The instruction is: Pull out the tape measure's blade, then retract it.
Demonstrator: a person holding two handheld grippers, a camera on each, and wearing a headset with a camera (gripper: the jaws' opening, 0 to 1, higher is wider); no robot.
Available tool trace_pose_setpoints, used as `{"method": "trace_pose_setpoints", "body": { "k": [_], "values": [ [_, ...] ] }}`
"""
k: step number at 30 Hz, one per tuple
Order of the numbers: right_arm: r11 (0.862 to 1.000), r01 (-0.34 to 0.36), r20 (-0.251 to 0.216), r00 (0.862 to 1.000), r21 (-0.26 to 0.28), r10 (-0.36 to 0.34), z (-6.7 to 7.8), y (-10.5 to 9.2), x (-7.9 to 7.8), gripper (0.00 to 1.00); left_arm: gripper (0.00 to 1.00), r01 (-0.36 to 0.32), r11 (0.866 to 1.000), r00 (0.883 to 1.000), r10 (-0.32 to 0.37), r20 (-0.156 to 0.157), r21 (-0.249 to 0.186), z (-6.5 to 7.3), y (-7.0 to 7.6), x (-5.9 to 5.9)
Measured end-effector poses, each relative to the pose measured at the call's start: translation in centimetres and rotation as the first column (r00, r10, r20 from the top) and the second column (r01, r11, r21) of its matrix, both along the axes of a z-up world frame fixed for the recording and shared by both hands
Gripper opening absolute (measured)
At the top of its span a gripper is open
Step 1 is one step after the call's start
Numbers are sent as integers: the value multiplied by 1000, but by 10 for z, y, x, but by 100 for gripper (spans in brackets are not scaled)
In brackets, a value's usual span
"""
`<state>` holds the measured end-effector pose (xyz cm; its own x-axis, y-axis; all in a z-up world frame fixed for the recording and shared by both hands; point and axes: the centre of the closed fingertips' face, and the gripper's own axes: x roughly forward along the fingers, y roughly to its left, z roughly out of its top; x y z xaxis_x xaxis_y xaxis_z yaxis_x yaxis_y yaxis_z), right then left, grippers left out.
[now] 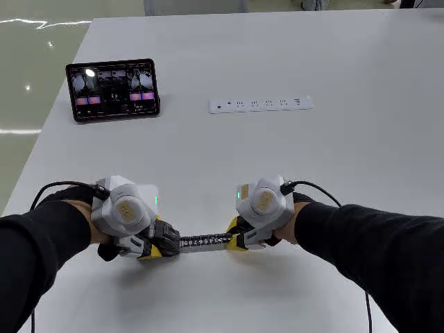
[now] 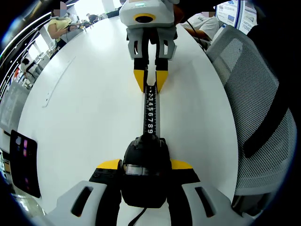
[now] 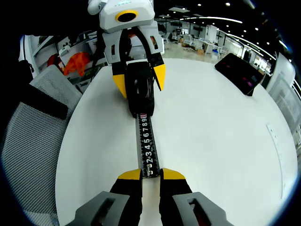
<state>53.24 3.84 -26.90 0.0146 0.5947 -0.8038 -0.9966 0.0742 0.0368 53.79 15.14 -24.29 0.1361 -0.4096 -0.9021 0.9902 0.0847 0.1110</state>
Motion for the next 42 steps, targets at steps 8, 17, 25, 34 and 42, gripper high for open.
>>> {"method": "trace_pose_setpoints", "body": {
  "k": [8,17,25,34,42],
  "values": [
    [1000,11,-4,1000,-1,-11,0,-7,0,9,32,2,1000,1000,-2,0,1,-1,0,0],
    [1000,25,-7,1000,-3,-25,0,-13,0,9,32,4,1000,1000,-4,1,2,-1,0,0],
    [999,34,-10,999,-5,-34,0,-18,1,9,32,5,1000,1000,-5,2,2,0,-1,0],
    [999,41,-14,999,-4,-41,0,-22,0,9,32,6,1000,1000,-6,2,2,0,-1,0],
    [999,44,-13,999,-6,-44,0,-25,1,9,32,5,1000,1000,-5,3,2,0,-1,0]
  ]
}}
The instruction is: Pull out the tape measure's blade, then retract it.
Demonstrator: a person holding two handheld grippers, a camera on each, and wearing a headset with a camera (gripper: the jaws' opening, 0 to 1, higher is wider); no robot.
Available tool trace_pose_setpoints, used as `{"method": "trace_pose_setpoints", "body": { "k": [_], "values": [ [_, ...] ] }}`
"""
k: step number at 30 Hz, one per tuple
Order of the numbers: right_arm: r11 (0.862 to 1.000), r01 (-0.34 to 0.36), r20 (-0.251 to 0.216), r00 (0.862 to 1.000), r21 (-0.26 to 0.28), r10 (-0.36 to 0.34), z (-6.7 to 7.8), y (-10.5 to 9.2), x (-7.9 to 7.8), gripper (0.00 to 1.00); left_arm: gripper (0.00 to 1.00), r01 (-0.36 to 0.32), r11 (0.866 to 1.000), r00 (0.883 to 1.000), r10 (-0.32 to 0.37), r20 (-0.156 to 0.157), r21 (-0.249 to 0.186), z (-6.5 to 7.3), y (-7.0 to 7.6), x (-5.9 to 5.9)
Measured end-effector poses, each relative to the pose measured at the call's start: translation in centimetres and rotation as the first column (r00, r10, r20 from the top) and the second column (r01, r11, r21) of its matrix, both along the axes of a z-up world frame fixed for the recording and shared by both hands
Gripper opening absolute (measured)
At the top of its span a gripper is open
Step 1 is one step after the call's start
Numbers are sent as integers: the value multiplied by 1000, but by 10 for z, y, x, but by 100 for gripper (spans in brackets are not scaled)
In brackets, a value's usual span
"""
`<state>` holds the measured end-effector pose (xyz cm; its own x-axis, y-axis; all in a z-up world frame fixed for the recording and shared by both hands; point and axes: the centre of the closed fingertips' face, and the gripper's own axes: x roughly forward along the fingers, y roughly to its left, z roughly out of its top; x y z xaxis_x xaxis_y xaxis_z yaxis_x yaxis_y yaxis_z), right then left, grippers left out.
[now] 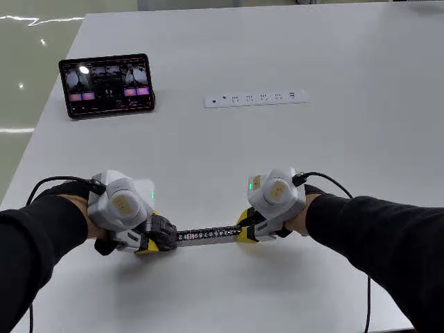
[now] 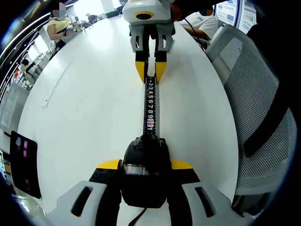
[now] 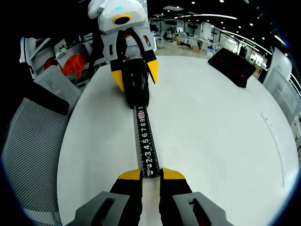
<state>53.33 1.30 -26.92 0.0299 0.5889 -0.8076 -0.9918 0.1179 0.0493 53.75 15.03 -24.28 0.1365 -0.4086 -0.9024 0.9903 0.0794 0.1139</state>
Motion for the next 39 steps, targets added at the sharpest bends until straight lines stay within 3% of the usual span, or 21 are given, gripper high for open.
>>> {"method": "trace_pose_setpoints", "body": {
  "k": [39],
  "values": [
    [1000,9,-1,1000,-10,-9,0,-18,-1,9,32,3,1000,1000,-3,3,2,0,0,-1]
  ]
}}
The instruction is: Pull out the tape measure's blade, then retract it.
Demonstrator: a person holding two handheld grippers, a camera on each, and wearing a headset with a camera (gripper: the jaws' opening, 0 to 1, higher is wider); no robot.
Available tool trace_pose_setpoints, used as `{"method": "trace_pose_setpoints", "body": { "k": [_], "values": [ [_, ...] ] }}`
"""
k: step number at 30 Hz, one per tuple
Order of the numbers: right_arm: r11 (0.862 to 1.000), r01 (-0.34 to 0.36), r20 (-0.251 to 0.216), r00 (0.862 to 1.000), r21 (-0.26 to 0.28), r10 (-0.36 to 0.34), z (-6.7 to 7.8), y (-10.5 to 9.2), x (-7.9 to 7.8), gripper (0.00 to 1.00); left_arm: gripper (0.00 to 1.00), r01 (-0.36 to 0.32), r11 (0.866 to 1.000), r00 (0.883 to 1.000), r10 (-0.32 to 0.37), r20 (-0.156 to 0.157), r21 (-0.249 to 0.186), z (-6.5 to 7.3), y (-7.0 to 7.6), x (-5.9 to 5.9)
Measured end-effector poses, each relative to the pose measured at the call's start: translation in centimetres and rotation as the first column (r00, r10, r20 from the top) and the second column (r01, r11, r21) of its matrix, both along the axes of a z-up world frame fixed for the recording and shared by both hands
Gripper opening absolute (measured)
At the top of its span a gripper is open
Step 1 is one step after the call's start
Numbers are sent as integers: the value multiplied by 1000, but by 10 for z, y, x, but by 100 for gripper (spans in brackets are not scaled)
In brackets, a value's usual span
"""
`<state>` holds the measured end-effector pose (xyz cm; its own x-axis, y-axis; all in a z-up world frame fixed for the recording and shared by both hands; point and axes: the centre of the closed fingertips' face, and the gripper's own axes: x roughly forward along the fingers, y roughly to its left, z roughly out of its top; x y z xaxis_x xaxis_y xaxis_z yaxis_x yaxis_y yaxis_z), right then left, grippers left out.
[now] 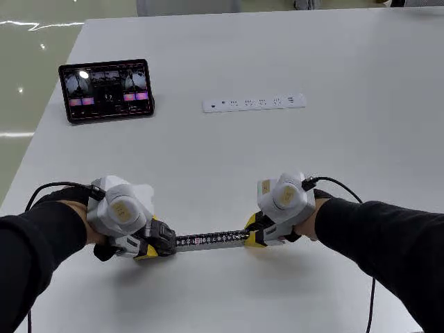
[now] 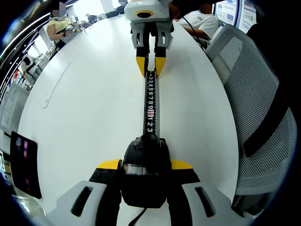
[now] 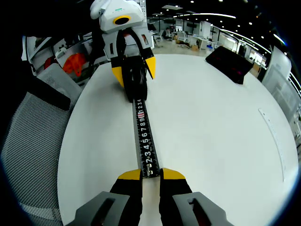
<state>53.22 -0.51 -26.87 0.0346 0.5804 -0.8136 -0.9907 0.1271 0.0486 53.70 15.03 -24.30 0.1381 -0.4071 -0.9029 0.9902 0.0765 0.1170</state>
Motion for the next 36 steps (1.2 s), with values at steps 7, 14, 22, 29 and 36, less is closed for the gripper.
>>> {"method": "trace_pose_setpoints", "body": {
  "k": [7,14,22,29,36],
  "values": [
    [1000,4,0,1000,-2,-4,0,-4,0,9,32,1,1000,1000,-1,0,0,0,0,0],
    [1000,12,-2,1000,1,-12,-1,-8,1,9,32,1,1000,1000,-1,0,0,0,0,0],
    [1000,18,-3,1000,-4,-18,-2,-13,1,9,32,1,1000,1000,-1,1,1,0,0,0],
    [1000,16,-2,1000,-8,-16,-2,-16,0,9,32,0,1000,1000,0,1,1,0,0,-1],
    [1000,21,-4,1000,-10,-21,-3,-20,1,9,32,-1,1000,1000,1,1,0,-1,0,0]
  ]
}}
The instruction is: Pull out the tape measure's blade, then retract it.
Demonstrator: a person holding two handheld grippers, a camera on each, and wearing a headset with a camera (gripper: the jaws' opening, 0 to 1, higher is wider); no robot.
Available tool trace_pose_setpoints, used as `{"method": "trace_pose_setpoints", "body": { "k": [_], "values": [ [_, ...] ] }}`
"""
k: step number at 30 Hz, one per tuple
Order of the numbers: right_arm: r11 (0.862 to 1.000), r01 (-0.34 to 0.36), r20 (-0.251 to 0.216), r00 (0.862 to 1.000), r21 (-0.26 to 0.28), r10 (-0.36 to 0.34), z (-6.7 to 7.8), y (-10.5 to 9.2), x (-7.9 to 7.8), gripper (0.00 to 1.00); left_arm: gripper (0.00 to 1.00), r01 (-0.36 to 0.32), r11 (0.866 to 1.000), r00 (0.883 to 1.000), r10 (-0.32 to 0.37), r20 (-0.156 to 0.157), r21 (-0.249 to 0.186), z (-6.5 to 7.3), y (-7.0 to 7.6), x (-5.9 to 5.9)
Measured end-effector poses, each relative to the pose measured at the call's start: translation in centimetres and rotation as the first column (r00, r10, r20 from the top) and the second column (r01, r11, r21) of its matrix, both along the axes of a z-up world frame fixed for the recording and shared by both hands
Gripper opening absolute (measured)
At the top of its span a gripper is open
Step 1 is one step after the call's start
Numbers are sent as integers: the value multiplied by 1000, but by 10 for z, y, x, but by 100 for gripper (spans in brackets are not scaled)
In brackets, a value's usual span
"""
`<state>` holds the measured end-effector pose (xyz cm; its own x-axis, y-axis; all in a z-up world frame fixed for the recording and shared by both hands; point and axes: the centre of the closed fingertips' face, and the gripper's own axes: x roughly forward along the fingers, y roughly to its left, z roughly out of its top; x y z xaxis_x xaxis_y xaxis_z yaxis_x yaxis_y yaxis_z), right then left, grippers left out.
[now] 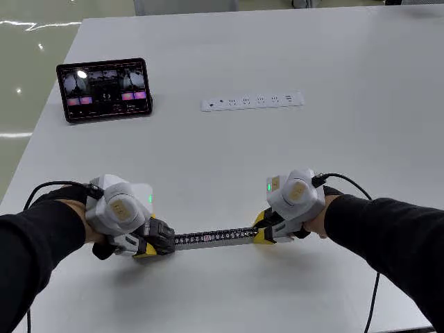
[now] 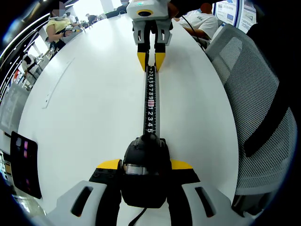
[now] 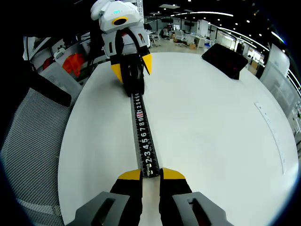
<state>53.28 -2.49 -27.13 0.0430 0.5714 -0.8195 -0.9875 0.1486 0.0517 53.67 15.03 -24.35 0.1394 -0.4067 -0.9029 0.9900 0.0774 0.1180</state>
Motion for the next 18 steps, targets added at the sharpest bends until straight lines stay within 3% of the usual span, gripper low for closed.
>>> {"method": "trace_pose_setpoints", "body": {
  "k": [18],
  "values": [
    [1000,-3,5,1000,-12,3,0,-6,1,8,32,0,1000,1000,0,0,1,0,0,0]
  ]
}}
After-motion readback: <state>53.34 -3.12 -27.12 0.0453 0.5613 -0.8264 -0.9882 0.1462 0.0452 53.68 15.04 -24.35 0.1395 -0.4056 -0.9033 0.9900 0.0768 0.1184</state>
